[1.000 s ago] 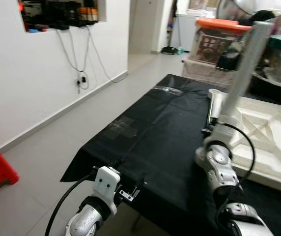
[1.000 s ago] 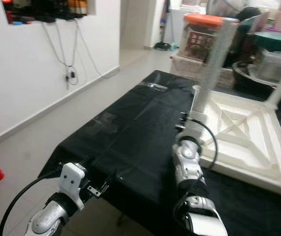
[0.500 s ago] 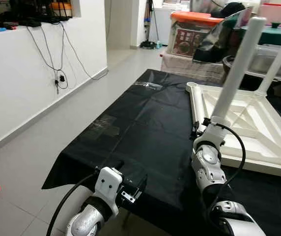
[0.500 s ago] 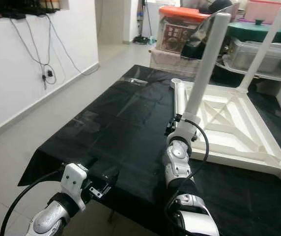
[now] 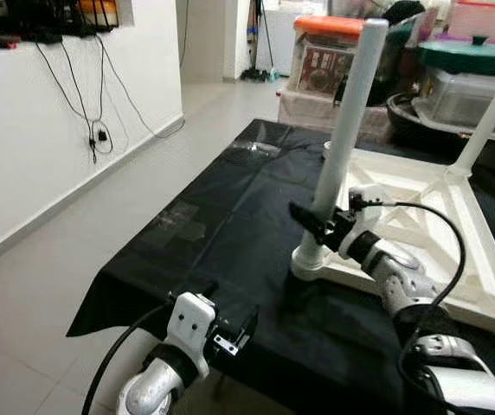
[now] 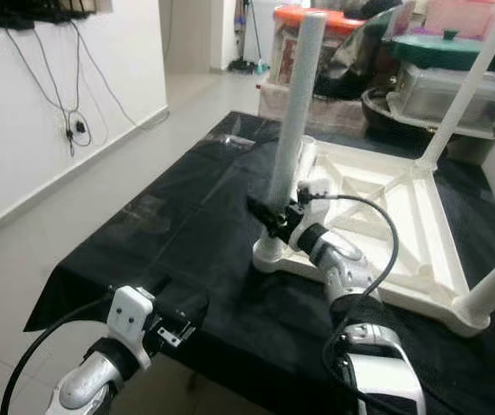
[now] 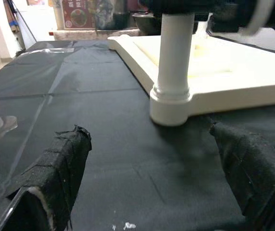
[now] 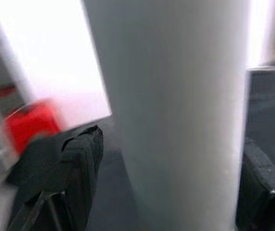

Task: Building children table

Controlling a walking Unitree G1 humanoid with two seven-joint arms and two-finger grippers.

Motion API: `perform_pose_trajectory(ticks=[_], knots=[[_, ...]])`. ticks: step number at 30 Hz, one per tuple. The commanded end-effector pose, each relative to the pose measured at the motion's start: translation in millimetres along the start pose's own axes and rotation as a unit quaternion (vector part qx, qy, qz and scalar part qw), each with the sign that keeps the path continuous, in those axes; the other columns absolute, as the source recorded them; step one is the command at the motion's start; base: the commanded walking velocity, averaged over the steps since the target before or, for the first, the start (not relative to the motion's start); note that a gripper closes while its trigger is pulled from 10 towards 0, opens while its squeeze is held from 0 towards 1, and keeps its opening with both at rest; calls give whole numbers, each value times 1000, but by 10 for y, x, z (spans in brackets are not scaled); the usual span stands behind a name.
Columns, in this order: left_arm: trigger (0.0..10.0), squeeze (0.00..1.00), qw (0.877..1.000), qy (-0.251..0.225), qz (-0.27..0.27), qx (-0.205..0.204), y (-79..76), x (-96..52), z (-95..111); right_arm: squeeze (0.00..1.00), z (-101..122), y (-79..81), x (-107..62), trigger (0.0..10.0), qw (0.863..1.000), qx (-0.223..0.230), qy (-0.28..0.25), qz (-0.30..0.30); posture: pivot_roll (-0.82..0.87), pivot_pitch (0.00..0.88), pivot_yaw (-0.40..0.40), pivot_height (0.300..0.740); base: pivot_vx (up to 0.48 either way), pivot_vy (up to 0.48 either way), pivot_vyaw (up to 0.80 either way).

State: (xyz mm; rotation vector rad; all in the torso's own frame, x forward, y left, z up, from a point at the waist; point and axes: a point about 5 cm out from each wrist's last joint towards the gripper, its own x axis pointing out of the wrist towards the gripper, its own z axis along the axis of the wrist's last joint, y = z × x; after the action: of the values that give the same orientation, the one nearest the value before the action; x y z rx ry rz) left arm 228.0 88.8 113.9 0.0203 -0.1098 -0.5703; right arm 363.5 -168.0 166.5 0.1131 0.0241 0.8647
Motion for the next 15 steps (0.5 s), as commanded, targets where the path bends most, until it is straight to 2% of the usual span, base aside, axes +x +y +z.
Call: perform_pose_trajectory(ticks=[1,2,3,7,8,14,15], knots=[[10000,0,1000,2,-2,2,-18,2,-7,0,-176,276,156,10000,993,8,43,113,204,0,-85,740,0,0,0],[10000,0,1000,2,-2,2,-18,2,-7,0,-176,276,156,10000,993,8,43,113,204,0,-85,740,0,0,0],[10000,0,1000,1,-2,2,-18,0,-4,0,-198,399,214,10000,985,9,46,165,205,0,-83,740,0,0,0],[10000,0,1000,2,-2,2,-18,-2,-4,0,-212,472,250,10000,979,8,45,197,203,0,-80,740,0,0,0],[10000,0,1000,2,-2,2,-19,-3,-5,0,-216,474,284,0,980,7,41,194,205,0,-83,740,0,0,0],[10000,0,1000,2,-2,1,-22,-3,-6,0,-178,385,316,0,991,8,17,135,204,0,-84,740,0,0,0],[10000,0,1000,2,-2,1,-21,-3,-6,0,-166,349,314,0,994,9,8,108,202,0,-84,740,0,0,0]])
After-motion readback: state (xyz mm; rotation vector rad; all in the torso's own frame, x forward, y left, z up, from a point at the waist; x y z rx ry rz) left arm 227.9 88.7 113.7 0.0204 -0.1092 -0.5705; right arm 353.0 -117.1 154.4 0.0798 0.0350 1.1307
